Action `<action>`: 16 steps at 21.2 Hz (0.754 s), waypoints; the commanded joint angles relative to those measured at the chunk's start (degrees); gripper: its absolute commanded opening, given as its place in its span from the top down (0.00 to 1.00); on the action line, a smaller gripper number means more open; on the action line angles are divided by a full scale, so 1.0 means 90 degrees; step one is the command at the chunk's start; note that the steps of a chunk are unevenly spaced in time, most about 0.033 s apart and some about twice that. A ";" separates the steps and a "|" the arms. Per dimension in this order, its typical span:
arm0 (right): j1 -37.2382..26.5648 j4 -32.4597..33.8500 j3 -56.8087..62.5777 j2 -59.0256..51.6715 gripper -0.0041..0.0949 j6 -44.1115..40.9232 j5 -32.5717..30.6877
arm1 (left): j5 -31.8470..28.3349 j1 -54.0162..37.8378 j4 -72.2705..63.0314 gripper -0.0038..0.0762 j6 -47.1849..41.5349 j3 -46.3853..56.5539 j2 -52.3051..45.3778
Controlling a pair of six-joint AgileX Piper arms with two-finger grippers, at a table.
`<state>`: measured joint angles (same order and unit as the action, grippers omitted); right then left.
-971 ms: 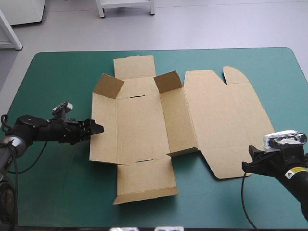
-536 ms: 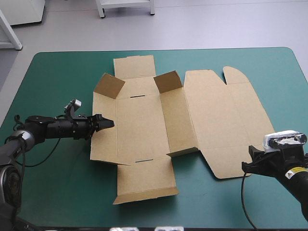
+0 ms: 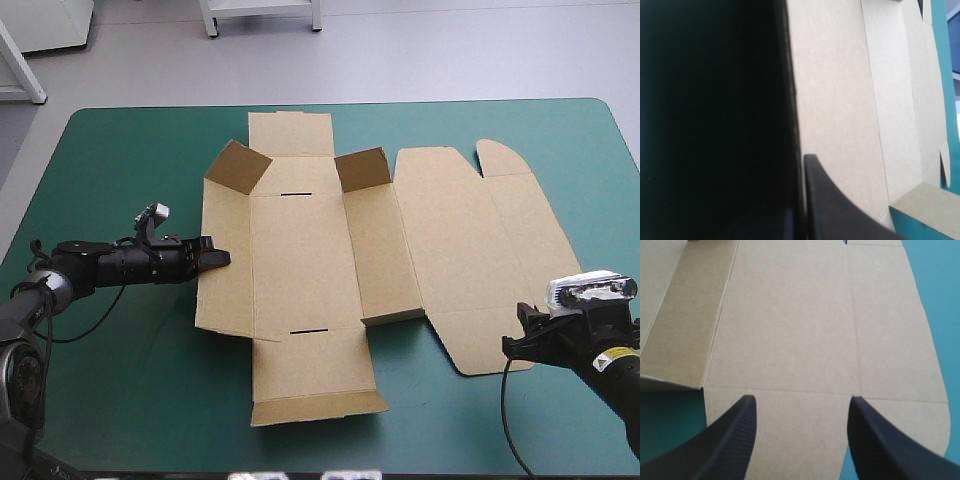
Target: Fold the box
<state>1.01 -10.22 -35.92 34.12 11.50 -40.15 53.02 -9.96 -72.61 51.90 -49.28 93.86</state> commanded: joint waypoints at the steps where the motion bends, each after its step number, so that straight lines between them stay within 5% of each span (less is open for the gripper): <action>1: -0.0043 -0.0046 -0.0223 0.0042 0.44 0.0048 0.0388 | 0.0550 0.0045 -0.0370 0.96 0.0289 -0.0158 -0.0234; 5: -0.0043 -0.0046 -0.0223 0.0042 0.44 0.0060 0.0388 | 0.0875 0.0045 -0.0026 0.96 0.0681 -0.0325 -0.0234; 16: -0.0043 -0.0046 -0.0223 0.0042 0.44 0.0103 0.0278 | 0.1286 0.0117 0.3032 0.96 0.1476 -0.3868 -0.0023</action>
<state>1.01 -10.22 -35.97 34.17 11.95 -40.79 64.05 -9.83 -45.34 60.87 -77.31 95.75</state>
